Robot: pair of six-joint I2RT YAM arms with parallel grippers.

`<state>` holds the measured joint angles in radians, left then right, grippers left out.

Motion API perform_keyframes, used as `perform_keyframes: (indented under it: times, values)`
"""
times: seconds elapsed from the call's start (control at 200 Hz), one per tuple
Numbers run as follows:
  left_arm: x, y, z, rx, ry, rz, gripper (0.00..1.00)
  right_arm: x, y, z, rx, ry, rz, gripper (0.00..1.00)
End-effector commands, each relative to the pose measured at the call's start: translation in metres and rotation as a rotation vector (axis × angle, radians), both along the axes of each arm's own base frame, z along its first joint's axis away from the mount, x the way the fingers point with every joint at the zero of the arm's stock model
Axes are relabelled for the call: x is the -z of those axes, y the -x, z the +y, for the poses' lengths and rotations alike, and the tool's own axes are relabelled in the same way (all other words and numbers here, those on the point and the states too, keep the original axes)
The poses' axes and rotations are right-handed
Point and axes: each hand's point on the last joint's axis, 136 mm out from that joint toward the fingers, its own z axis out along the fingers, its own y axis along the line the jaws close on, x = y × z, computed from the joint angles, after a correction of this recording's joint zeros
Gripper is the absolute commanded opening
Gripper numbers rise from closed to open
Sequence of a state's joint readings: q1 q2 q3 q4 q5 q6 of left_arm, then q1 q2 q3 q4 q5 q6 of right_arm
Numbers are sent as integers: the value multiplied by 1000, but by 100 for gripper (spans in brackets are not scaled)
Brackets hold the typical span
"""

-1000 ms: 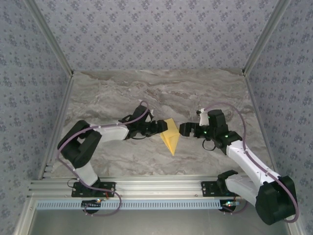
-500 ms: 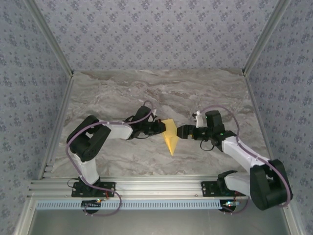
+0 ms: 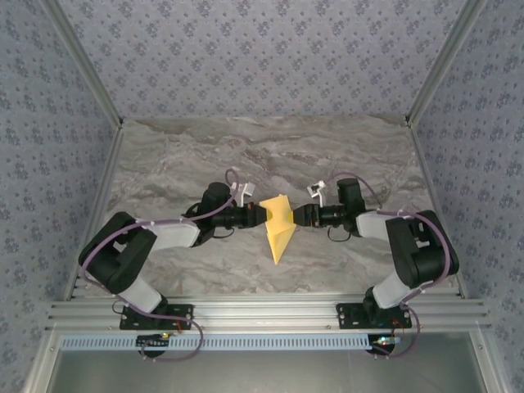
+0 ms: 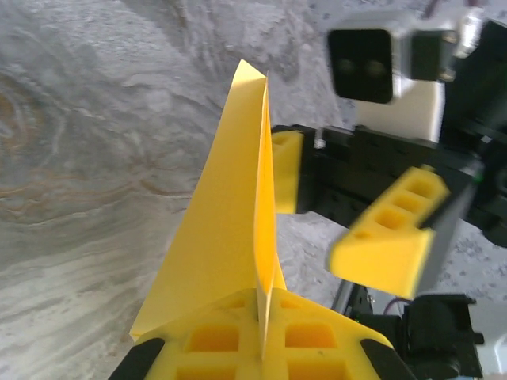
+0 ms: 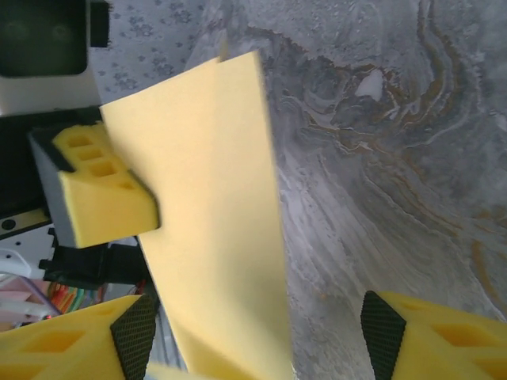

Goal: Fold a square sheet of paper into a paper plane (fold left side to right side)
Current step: Fold the wing for the fifth time at the center of the table.

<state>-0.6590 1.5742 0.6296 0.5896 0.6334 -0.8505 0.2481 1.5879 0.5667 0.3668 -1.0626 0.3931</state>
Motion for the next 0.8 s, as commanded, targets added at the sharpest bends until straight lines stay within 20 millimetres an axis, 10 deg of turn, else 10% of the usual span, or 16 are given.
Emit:
perform_keyframes:
  times: [0.0,0.665,0.794]
  values:
    - [-30,8,-5,71,75,-109,0,-24,-1,11,-104,-108,-79,67]
    - [-12,7,-8,85,41,-65,0,-30,16,5,-159,-101,-34,8]
    - [-1,0,-7,72,-19,-51,25,-19,15,5,-118,-43,24,0]
